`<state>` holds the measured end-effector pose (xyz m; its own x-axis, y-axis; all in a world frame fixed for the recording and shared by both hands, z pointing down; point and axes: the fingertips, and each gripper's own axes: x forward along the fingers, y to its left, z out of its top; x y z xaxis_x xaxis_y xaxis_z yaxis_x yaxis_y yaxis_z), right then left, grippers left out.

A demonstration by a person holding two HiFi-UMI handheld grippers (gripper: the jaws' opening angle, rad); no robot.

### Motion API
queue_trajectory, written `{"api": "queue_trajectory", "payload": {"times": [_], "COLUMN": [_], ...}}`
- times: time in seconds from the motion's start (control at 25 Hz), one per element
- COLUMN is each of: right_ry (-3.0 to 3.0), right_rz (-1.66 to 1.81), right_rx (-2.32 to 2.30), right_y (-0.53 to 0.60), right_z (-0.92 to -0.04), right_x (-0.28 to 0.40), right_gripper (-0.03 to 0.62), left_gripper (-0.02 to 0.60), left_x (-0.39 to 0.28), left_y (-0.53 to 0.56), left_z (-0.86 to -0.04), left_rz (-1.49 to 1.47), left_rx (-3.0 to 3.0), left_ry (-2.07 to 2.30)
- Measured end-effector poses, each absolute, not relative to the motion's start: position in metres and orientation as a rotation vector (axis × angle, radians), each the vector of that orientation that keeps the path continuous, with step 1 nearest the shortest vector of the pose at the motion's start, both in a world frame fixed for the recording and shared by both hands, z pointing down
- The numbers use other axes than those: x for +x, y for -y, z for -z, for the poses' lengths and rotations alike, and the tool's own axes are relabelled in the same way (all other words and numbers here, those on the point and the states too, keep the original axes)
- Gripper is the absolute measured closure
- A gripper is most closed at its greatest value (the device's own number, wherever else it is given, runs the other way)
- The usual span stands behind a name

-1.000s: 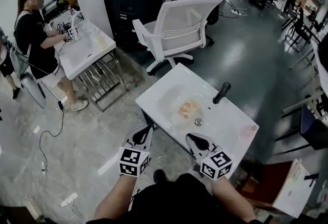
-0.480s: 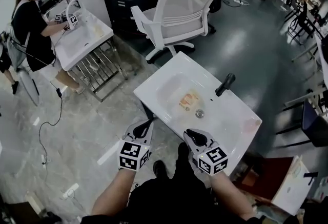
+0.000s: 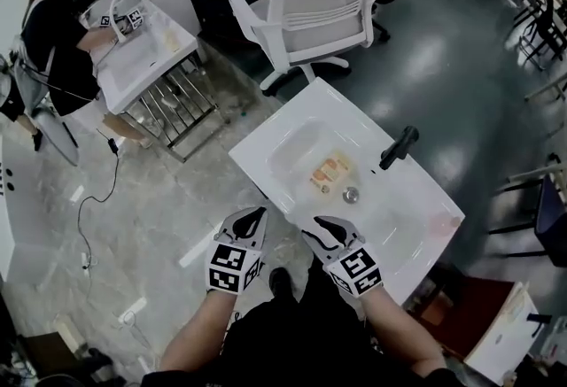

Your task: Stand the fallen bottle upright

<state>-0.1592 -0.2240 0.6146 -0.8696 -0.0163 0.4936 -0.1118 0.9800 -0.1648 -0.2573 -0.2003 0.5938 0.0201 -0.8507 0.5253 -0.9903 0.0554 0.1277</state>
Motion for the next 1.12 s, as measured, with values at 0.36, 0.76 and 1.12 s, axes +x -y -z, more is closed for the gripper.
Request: {"api": "queue_trajectory", "payload": {"times": [0.36, 0.76, 1.12], "right_ry": [2.603, 2.479, 2.431], "right_rz": [-0.151, 0.215, 0.466], "right_rx": [-0.090, -0.221, -0.195], "right_y": [0.221, 0.210, 0.207], "right_z": [-0.639, -0.682, -0.693], "right_x": [-0.200, -0.229, -0.233], "right_gripper": [0.364, 0.349, 0.425], "left_gripper": [0.565, 0.565, 0.565], "left_x": [-0.269, -0.291, -0.295], "left_y": [0.191, 0.171, 0.155], "left_z": [-0.623, -0.635, -0.641], "left_rz": [-0.407, -0.371, -0.343], "left_rx": [1.721, 1.620, 1.601], "left_ry": [1.880, 1.909, 1.891]}}
